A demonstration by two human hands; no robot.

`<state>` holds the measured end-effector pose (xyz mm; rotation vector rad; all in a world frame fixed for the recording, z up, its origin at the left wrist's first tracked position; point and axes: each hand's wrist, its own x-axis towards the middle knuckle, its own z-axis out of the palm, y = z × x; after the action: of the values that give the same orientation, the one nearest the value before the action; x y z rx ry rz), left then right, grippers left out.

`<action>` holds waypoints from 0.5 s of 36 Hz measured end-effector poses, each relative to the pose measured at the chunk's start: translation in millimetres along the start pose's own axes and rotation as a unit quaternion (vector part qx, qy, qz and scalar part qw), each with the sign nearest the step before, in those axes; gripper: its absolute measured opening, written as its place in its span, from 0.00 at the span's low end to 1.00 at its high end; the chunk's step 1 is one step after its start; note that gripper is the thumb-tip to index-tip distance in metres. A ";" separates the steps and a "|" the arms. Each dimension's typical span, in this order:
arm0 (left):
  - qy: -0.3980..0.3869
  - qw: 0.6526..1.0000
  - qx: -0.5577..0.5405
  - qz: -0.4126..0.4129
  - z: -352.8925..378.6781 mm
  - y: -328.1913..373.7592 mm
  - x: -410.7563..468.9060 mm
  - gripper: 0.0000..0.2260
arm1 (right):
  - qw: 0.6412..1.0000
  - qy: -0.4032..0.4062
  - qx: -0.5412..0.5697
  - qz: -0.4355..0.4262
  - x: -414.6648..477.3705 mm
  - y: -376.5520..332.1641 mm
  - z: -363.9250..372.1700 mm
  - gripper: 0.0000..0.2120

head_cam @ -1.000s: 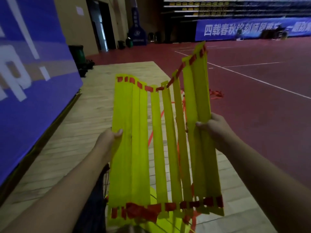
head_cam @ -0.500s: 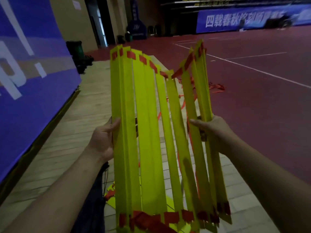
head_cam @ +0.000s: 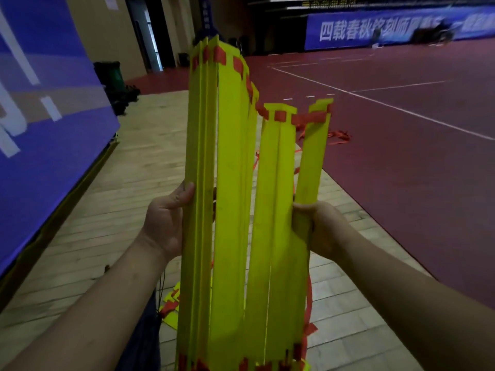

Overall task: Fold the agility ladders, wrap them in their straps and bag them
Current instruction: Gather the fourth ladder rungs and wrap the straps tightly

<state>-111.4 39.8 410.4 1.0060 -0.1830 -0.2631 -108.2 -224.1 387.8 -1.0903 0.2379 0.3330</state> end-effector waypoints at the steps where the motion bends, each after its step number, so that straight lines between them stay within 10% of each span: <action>1: 0.007 1.000 -0.003 -0.002 1.6 -0.9 -0.5 0.18 | 1.000 -0.005 0.028 0.007 -1.0 0.0 2.7 0.15; 5: 0.042 0.999 0.014 -0.006 6.1 -2.1 -2.7 0.15 | 0.998 -0.061 0.013 0.028 -0.8 2.4 5.9 0.27; 11: 0.061 0.998 0.034 0.012 -3.1 -1.6 -0.4 0.45 | 0.989 -0.132 -0.053 0.029 2.3 9.3 8.1 0.25; 16: 0.083 0.996 0.013 0.013 9.9 1.6 -5.6 0.11 | 0.988 -0.055 -0.142 0.028 8.8 19.3 4.6 0.07; 18: 0.090 0.996 0.018 0.016 13.6 2.2 -8.5 0.11 | 0.991 -0.019 -0.133 0.028 10.6 21.5 5.7 0.08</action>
<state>-122.8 32.4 419.1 1.0567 -0.0405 -0.1398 -106.4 -208.4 368.9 -1.3403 0.1946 0.4446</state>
